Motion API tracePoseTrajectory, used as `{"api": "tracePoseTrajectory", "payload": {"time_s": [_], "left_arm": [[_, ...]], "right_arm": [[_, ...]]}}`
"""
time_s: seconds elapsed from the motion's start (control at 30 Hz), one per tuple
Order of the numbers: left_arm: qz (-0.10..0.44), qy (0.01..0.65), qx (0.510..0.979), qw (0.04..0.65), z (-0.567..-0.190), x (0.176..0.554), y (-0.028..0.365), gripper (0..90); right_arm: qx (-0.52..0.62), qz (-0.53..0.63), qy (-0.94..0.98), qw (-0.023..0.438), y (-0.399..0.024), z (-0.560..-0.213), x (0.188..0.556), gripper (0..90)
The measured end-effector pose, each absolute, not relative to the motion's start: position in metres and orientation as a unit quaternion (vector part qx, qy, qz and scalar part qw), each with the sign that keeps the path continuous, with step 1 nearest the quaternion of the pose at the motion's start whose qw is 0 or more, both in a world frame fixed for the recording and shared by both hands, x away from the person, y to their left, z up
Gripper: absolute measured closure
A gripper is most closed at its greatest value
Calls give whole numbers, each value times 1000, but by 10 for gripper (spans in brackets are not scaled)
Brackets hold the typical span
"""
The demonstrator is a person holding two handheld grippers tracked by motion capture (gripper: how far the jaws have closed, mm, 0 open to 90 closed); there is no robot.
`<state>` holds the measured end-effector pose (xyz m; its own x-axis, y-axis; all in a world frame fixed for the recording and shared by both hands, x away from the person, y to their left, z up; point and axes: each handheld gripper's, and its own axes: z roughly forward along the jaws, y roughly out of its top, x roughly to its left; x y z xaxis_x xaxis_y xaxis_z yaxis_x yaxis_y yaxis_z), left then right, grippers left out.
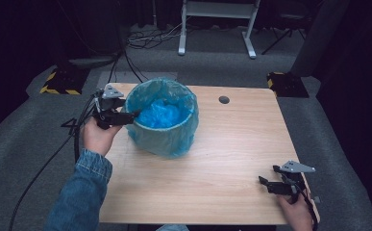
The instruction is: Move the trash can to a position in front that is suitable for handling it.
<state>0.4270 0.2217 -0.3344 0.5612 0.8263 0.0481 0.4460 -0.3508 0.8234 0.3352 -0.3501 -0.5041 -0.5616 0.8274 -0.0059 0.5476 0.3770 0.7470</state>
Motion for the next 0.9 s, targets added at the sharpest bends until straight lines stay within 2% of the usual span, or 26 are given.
{"api": "tracePoseTrajectory", "payload": {"time_s": [0.13, 0.9], "left_arm": [[228, 391, 781, 430, -339, 413, 210, 329], [171, 298, 818, 461, -340, 369, 138, 322]], "right_arm": [[426, 360, 807, 194, -350, -504, 335, 200], [426, 360, 807, 194, -350, -504, 335, 200]]}}
